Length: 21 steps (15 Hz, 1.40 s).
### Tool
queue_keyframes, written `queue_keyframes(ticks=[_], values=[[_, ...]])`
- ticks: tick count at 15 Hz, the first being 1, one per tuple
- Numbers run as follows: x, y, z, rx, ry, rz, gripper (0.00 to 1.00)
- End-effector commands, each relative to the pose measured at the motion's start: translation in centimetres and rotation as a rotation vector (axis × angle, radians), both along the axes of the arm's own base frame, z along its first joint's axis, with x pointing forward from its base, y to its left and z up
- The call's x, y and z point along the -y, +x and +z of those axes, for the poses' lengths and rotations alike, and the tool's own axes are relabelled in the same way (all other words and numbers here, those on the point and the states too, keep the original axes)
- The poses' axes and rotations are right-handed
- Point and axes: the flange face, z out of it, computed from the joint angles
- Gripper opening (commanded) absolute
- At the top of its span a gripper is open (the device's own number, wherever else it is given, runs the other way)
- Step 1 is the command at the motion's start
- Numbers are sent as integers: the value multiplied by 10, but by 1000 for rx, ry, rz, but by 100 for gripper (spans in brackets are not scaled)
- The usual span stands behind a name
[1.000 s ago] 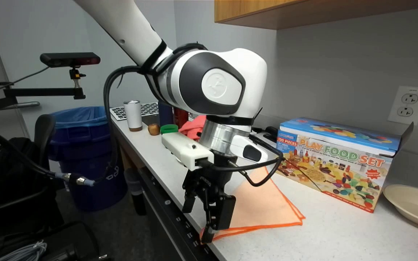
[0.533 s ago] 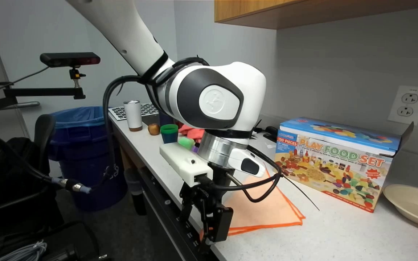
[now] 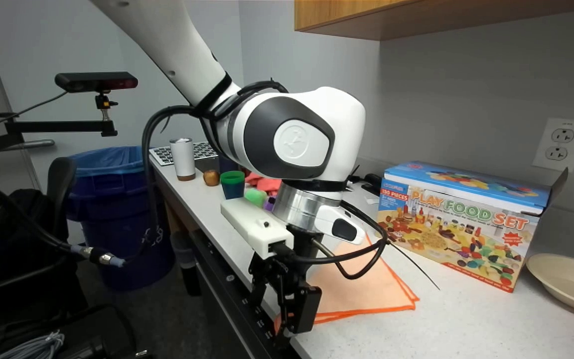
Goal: Fold the cloth
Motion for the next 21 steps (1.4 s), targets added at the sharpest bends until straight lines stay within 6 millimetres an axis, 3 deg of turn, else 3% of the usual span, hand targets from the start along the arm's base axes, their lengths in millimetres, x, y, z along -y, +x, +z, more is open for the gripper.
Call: queue_keyframes(ticks=[1, 2, 3, 5, 9, 10, 11, 13, 18, 20, 21], values=[[5, 4, -6, 35, 12, 4, 70], [5, 5, -7, 40, 11, 6, 60], [5, 7, -9, 46, 12, 10, 60], [5, 9, -15, 56, 11, 15, 76], [6, 15, -24, 73, 11, 25, 91], [7, 16, -26, 76, 11, 27, 82], [7, 17, -27, 78, 12, 27, 63], [7, 18, -30, 82, 13, 32, 56], [8, 20, -26, 87, 12, 35, 14], [8, 21, -23, 84, 10, 33, 1], [7, 20, -21, 79, 11, 37, 0]])
